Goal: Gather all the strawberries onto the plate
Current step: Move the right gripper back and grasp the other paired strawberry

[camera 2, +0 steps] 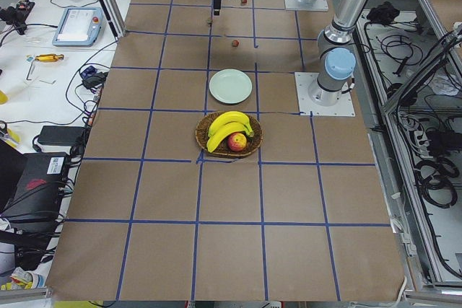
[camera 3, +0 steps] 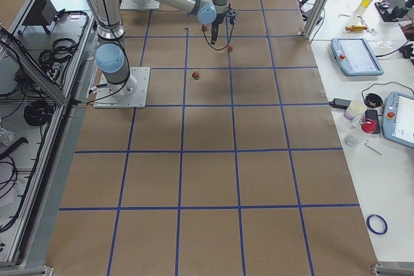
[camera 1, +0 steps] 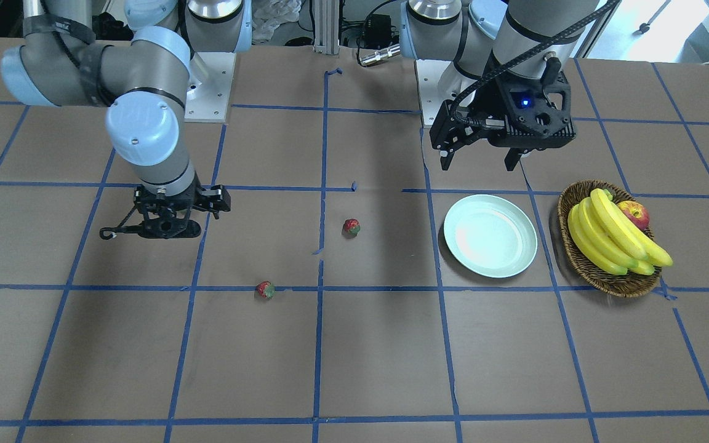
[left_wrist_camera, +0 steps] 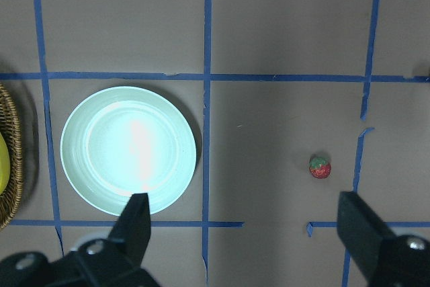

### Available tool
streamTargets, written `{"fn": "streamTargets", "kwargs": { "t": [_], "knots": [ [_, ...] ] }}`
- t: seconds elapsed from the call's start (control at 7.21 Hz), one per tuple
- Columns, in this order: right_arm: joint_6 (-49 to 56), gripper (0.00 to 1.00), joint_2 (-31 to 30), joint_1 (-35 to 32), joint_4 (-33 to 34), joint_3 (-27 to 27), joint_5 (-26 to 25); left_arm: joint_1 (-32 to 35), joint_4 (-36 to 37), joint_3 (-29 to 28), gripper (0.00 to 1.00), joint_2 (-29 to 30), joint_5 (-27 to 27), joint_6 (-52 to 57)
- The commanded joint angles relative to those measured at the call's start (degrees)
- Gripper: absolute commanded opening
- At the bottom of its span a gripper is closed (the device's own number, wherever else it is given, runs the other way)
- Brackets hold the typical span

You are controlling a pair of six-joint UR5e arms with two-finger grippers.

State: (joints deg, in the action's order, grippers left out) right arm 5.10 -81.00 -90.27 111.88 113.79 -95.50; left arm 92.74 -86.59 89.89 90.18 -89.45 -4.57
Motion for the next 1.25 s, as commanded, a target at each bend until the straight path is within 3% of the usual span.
{"fn": "streamTargets", "kwargs": {
  "t": [0.0,0.28,0.42,0.55,0.69,0.83,1.11],
  "knots": [
    [8.9,1.0,-0.7,6.0,4.1,8.8,-1.3,0.1,-0.1,0.5,1.0,-0.1,0.2,0.0],
    [9.7,1.0,-0.9,6.2,17.3,17.3,-1.2,0.1,-0.1,0.5,1.0,0.0,0.2,0.0],
    [10.1,1.0,-0.7,6.2,17.9,17.7,-1.1,0.1,-0.1,0.5,1.0,0.0,0.2,0.0],
    [9.8,0.77,-0.6,6.2,17.6,17.9,-0.6,0.1,-0.1,0.5,1.0,0.0,0.3,0.0],
    [9.7,0.29,-0.7,6.2,17.3,18.0,-0.6,0.1,-0.1,0.5,1.0,0.0,0.3,0.0],
    [9.6,0.0,-0.7,6.2,17.1,18.0,-0.6,0.1,-0.1,0.5,1.0,0.0,0.3,0.0],
    [6.1,0.0,-1.0,5.2,17.1,15.6,-0.3,0.1,-0.1,0.5,1.0,0.1,0.3,0.0]
  ]
}}
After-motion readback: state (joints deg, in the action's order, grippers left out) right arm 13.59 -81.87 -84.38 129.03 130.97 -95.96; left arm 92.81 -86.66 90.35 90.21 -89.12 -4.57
